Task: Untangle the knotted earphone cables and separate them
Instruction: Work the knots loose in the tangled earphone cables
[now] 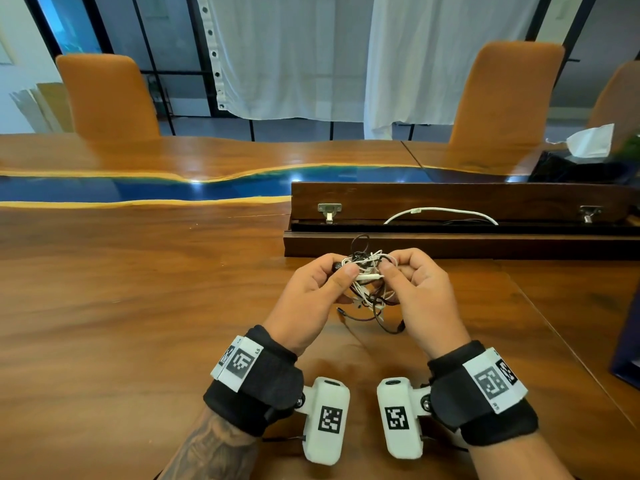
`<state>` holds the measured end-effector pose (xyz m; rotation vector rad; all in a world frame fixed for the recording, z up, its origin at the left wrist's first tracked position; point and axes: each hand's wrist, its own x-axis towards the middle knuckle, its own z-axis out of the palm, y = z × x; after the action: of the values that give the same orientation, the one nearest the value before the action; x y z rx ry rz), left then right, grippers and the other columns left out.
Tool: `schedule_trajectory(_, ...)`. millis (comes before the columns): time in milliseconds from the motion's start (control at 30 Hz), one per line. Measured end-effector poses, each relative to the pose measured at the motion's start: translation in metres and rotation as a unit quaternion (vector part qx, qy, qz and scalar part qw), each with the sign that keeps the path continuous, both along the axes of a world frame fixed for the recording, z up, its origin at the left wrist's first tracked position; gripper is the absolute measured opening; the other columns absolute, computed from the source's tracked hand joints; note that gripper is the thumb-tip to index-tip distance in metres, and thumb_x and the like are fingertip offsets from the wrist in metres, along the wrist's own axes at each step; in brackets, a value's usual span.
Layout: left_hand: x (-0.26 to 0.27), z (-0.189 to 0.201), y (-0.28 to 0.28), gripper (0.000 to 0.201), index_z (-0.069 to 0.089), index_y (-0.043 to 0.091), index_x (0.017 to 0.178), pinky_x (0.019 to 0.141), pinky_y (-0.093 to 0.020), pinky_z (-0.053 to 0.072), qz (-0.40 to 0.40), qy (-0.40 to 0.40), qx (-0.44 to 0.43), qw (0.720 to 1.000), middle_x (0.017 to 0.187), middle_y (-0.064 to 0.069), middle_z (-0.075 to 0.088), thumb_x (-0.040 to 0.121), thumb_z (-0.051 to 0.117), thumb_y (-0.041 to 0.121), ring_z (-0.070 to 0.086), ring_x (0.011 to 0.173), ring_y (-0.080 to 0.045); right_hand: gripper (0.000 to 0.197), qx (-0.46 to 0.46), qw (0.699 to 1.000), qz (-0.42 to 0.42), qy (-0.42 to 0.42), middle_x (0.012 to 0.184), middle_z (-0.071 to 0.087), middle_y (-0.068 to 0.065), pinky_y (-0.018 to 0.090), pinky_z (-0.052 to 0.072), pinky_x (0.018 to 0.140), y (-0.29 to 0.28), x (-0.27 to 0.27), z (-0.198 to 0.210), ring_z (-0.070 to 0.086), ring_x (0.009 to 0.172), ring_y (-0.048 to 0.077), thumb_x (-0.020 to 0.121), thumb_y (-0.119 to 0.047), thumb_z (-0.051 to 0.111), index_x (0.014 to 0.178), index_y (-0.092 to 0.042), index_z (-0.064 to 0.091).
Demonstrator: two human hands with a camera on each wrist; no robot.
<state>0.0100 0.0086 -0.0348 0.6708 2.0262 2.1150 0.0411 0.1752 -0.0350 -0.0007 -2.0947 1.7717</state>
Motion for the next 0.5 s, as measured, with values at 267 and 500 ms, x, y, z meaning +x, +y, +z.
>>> schedule_trajectory(267,-0.0013,0.0015,0.0016,0.025,0.068,0.01,0.109,0.08,-0.052,0.057,0.076,-0.006,0.023,0.997,0.1,-0.014,0.074,0.097,0.058,0.03,0.07,0.087,-0.024,0.027,0.066,0.997,0.008,0.045,0.101,0.065,-0.007,0.029,0.057,0.076,-0.0034,0.0039,0.0022,0.065,0.096,0.011,0.091,-0.01,0.069,0.104,-0.029,0.054)
schedule_trajectory(500,0.0013,0.003,0.0009,0.025,0.07,0.012,0.109,0.074,-0.039,0.059,0.07,-0.008,0.015,0.997,0.101,-0.014,0.072,0.097,0.059,0.031,0.067,0.088,-0.02,0.016,0.158,0.98,0.045,0.111,0.105,0.057,-0.007,0.017,0.048,0.079,-0.0063,0.009,0.0073,0.058,0.1,0.012,0.089,-0.023,0.075,0.102,-0.03,0.07)
